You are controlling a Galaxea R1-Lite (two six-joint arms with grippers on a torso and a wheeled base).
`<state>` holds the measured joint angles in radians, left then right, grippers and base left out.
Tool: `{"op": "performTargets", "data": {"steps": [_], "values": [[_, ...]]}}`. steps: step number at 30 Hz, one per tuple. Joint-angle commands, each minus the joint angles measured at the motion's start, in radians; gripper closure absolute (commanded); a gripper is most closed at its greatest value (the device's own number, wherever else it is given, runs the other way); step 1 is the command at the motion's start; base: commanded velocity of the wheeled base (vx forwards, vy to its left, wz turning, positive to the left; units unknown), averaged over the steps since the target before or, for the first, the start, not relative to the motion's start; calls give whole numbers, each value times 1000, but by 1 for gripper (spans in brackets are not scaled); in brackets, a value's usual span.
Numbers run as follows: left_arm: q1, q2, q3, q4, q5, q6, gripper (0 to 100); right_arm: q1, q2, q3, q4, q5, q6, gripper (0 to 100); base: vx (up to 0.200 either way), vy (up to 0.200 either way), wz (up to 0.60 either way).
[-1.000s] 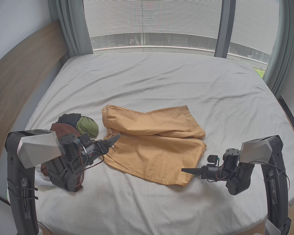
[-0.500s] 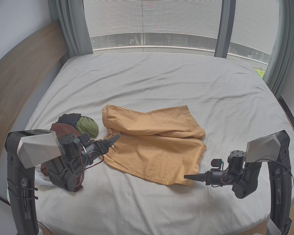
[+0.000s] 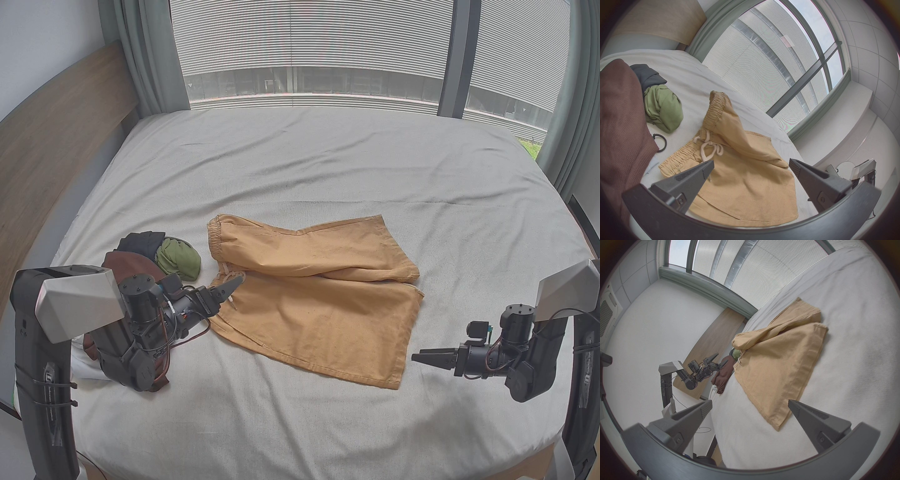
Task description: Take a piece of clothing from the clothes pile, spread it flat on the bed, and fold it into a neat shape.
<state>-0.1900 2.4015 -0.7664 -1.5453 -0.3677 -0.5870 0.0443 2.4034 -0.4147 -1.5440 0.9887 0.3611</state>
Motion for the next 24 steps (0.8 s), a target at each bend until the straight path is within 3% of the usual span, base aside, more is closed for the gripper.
{"op": "performTargets", "data": {"steps": [1,10,16,24], "values": [[29,22,-5,1,-4,-7,0,-38,-12,1,1,-4,-8,0,0,0,0],[57,93,-37,13,9,-10,0,-29,-3,-6,1,-9,-10,0,0,0,0],[84,108,-67,63,75,-8,0,-30,0,-6,1,-10,-10,0,0,0,0],[129,133,-70,82,76,-8,0,-29,0,-7,1,-10,-10,0,0,0,0]]}}
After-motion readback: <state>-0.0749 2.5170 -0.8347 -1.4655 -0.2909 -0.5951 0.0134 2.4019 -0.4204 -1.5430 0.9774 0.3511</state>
